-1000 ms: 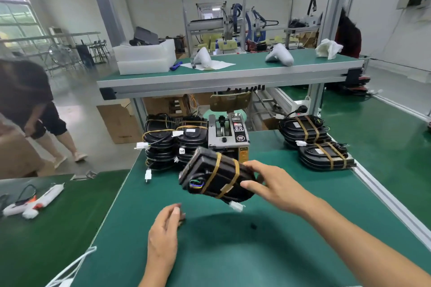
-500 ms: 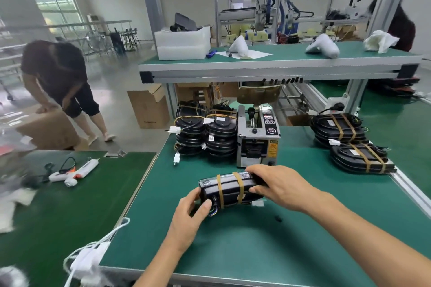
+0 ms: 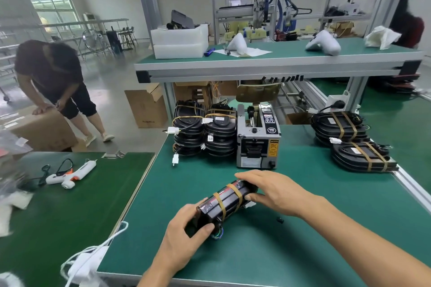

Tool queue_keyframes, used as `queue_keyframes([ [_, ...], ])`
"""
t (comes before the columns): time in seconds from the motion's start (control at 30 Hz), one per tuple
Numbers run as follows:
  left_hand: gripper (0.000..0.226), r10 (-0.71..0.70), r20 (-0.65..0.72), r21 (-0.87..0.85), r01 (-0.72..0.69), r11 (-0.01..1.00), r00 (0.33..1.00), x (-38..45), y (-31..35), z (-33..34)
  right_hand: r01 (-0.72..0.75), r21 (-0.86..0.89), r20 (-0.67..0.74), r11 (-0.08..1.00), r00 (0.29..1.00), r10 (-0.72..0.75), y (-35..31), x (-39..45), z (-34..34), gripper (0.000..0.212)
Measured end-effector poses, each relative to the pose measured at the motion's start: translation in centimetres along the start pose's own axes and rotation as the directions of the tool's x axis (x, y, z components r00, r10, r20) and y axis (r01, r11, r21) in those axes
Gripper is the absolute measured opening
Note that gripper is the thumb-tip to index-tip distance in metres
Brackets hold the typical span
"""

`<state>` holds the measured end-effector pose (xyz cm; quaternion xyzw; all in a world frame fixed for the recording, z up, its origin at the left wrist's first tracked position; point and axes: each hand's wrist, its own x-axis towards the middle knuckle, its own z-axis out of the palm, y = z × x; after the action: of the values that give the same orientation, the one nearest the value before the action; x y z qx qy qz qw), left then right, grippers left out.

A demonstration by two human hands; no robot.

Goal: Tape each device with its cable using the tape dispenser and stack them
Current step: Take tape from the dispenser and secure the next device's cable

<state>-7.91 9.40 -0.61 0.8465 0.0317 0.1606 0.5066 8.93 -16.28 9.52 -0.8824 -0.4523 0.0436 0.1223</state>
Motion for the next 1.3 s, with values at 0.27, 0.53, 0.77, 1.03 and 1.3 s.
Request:
queue_keyframes([
  [0.27, 0.054, -0.006, 0.103, 0.073, -0.002, 0.997, 0.995, 0.0, 0.1, 0.4, -0.052, 0.135, 0.024, 0.989, 0.998, 0.05, 0.1, 0.1, 1.4, 0.07],
  [0.53, 0.043, -0.074, 0.068, 0.108, 0.067, 0.992, 0.995, 0.2, -0.2, 0.3, -0.113, 0.216, 0.09, 0.97, 0.991, 0.095, 0.0, 1.0, 1.7, 0.075],
  [0.77, 0.053, -0.097, 0.074, 0.101, 0.089, 0.991, 0.993, 0.1, 0.2, 0.5, -0.139, 0.285, 0.089, 0.948, 0.989, 0.118, 0.4, 0.9, 2.5, 0.075],
  [1.03, 0.062, -0.09, 0.066, 0.099, 0.083, 0.992, 0.994, 0.2, 0.6, 0.5, -0.129, 0.338, 0.079, 0.932, 0.991, 0.108, 0.5, 1.4, 2.8, 0.075],
  [1.3, 0.053, -0.133, 0.057, 0.126, 0.125, 0.984, 0.989, 0.2, 0.1, 0.6, -0.143, 0.374, 0.063, 0.916, 0.99, 0.129, -0.1, 1.1, 2.9, 0.077],
])
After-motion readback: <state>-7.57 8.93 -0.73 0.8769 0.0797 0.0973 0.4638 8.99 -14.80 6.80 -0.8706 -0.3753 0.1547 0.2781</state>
